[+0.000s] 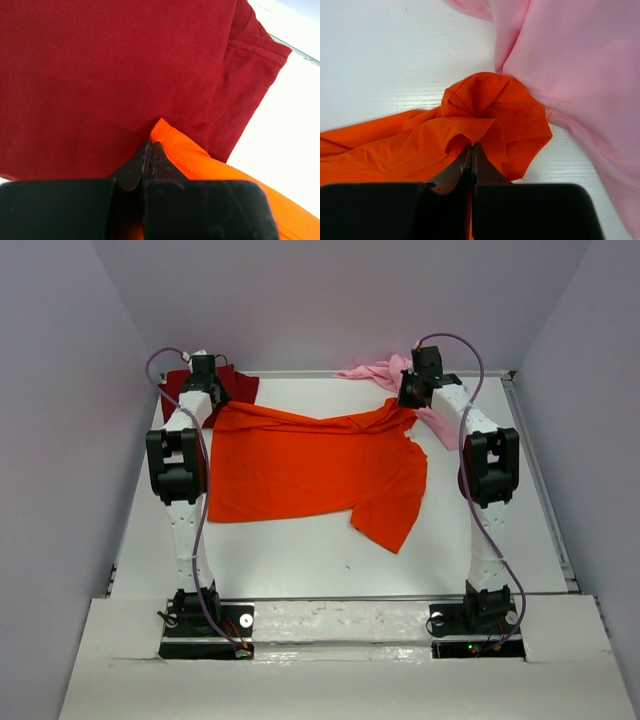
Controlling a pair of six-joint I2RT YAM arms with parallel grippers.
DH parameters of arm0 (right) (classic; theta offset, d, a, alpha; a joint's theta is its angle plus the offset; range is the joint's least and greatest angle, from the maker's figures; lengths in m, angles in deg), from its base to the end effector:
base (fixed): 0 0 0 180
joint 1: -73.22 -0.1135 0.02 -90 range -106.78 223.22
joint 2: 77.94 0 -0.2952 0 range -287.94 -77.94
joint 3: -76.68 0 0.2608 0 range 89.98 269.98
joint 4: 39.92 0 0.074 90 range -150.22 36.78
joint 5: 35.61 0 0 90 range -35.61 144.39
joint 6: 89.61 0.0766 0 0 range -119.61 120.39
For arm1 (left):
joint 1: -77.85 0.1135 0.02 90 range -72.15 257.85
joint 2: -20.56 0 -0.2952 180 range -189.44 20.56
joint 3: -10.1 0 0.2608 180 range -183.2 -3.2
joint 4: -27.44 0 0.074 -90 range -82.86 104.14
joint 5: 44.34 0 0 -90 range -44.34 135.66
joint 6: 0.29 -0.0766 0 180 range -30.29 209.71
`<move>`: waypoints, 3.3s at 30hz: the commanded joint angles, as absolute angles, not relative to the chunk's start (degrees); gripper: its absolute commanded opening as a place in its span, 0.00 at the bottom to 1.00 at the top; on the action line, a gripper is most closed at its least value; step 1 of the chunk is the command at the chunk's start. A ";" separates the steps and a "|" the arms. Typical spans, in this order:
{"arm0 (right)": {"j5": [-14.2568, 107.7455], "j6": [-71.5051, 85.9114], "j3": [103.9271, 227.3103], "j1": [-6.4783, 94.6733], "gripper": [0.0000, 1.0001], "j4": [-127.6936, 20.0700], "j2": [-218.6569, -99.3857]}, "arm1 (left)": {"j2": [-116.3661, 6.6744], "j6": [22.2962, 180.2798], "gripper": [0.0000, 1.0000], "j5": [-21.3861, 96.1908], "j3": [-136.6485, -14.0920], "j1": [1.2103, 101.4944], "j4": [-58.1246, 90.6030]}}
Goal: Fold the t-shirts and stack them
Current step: Fold the tshirt
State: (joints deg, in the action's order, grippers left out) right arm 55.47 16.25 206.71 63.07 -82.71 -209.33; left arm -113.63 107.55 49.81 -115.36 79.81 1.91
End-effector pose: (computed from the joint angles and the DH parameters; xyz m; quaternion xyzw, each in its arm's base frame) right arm 0.5751 0.1015 0.2239 0.0495 0.9196 0.0792 0.3815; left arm 0.6073 0.0263 0.2009 -0.1686 0.8674 -0.0328 0.4671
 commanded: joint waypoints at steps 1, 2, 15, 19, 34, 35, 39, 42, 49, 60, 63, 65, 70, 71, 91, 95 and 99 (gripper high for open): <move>55.26 15.85 204.17 63.29 0.00 -81.17 -203.99 | -106.98 108.07 0.00 50.24 -113.95 80.22 2.80; 55.44 15.86 203.37 63.29 0.00 -81.17 -203.28 | -105.84 108.43 0.00 50.06 -112.55 80.22 3.06; 57.11 17.44 188.87 63.29 0.00 -81.60 -189.48 | -88.17 111.68 0.00 46.28 -92.59 80.49 5.08; 57.47 17.79 183.87 63.29 0.00 -81.61 -185.88 | -86.32 112.56 0.00 44.19 -89.52 80.49 4.46; 58.25 16.56 191.32 63.29 0.00 -86.35 -181.74 | -74.81 112.38 0.00 42.06 -95.22 80.49 0.34; 58.17 16.56 191.50 63.29 0.00 -86.53 -181.48 | -74.28 112.47 0.00 41.63 -95.40 80.58 0.08; 58.16 16.47 192.38 63.29 0.00 -87.14 -181.04 | -71.12 112.74 0.00 41.09 -94.26 80.58 0.60; 57.99 16.38 192.73 63.29 0.00 -87.23 -180.69 | -70.23 112.56 0.00 41.53 -94.25 80.58 0.69; 59.13 16.30 190.63 63.29 0.00 -86.71 -179.46 | -71.72 112.73 0.00 39.87 -95.14 80.66 0.68; 59.22 16.21 193.07 63.29 0.00 -85.74 -185.52 | -78.75 113.09 0.00 38.11 -95.22 81.37 3.76; 59.66 16.30 194.66 63.29 0.00 -85.74 -187.27 | -80.42 112.56 0.00 39.42 -95.84 81.63 3.59; 59.57 16.30 194.75 63.29 0.00 -85.65 -188.33 | -82.00 112.56 0.00 38.64 -96.62 82.15 2.89; 59.92 16.82 191.68 63.29 0.00 -85.30 -188.95 | -86.66 113.44 0.00 38.98 -96.72 83.04 2.97; 59.92 17.00 191.15 63.29 0.00 -84.60 -189.03 | -87.10 113.53 0.00 38.37 -96.63 83.30 3.67; 54.82 14.72 226.92 63.29 0.00 -80.82 -215.14 | -90.71 114.85 0.00 41.53 -100.84 83.48 18.88; 52.19 13.14 224.29 63.29 0.00 -74.51 -214.00 | -92.02 113.53 0.00 41.97 -102.34 83.48 21.08; 52.45 12.87 220.68 63.29 0.00 -72.38 -214.17 | -95.18 113.97 0.00 43.20 -102.08 83.48 19.76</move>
